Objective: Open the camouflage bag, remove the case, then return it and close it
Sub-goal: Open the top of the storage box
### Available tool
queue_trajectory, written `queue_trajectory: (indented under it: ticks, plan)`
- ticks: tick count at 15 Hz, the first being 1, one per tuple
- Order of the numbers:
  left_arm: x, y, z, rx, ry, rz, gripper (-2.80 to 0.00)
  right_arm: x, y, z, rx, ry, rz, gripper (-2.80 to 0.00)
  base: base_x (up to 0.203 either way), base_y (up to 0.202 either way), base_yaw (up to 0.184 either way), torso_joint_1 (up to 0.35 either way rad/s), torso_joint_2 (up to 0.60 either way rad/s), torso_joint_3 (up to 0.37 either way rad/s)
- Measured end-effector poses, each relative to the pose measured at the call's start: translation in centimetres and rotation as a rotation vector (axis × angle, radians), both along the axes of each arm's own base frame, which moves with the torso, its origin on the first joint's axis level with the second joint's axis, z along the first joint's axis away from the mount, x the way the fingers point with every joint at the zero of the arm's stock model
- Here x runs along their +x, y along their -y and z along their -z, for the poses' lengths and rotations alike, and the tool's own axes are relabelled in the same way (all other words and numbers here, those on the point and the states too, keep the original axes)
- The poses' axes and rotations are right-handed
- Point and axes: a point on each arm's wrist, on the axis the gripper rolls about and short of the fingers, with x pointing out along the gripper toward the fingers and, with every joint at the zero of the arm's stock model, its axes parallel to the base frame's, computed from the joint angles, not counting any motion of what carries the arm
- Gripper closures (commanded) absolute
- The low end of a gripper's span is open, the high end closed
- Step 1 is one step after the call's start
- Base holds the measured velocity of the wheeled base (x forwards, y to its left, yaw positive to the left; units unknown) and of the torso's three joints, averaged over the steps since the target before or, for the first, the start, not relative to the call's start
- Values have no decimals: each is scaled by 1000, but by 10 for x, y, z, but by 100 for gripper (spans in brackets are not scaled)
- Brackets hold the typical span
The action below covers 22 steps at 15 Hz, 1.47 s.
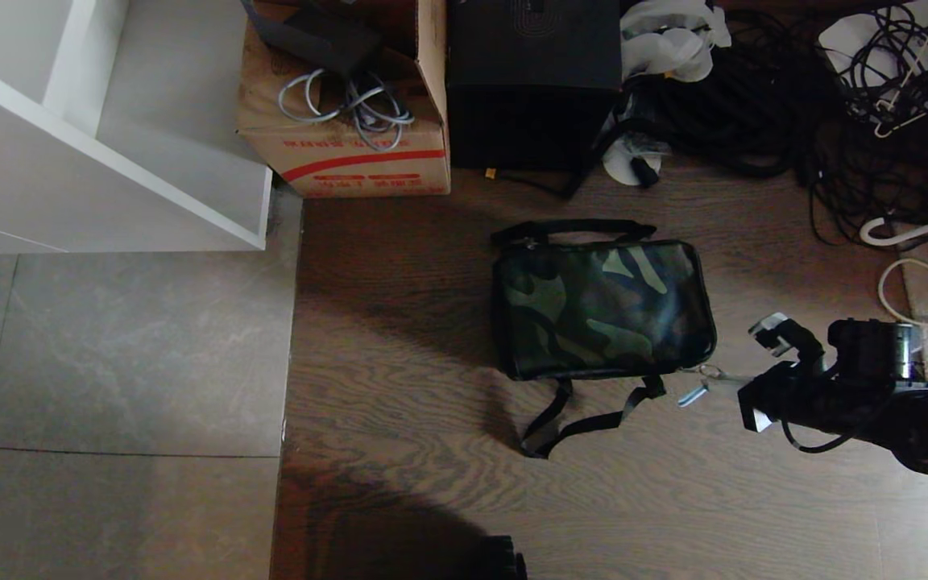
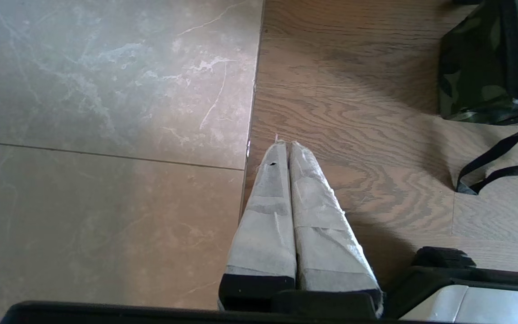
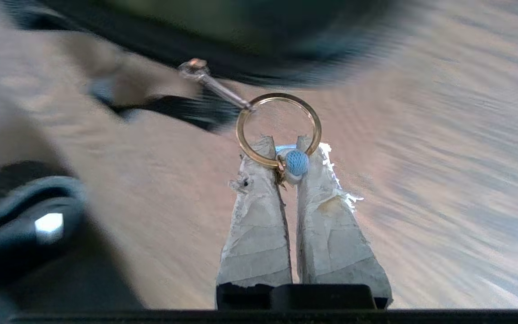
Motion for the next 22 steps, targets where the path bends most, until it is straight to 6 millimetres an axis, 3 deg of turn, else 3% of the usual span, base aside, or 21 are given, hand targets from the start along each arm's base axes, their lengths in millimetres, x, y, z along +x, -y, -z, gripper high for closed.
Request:
queue_trajectory:
  ticks: [10, 22]
  plan:
    - [0, 0, 0, 0, 1, 0, 0, 15, 32, -16, 1, 3, 58, 0, 0, 0, 0, 0, 0, 0]
    - [0, 0, 0, 0, 1, 0, 0, 68, 51, -48, -11, 95, 72, 0, 0, 0, 0, 0, 0, 0]
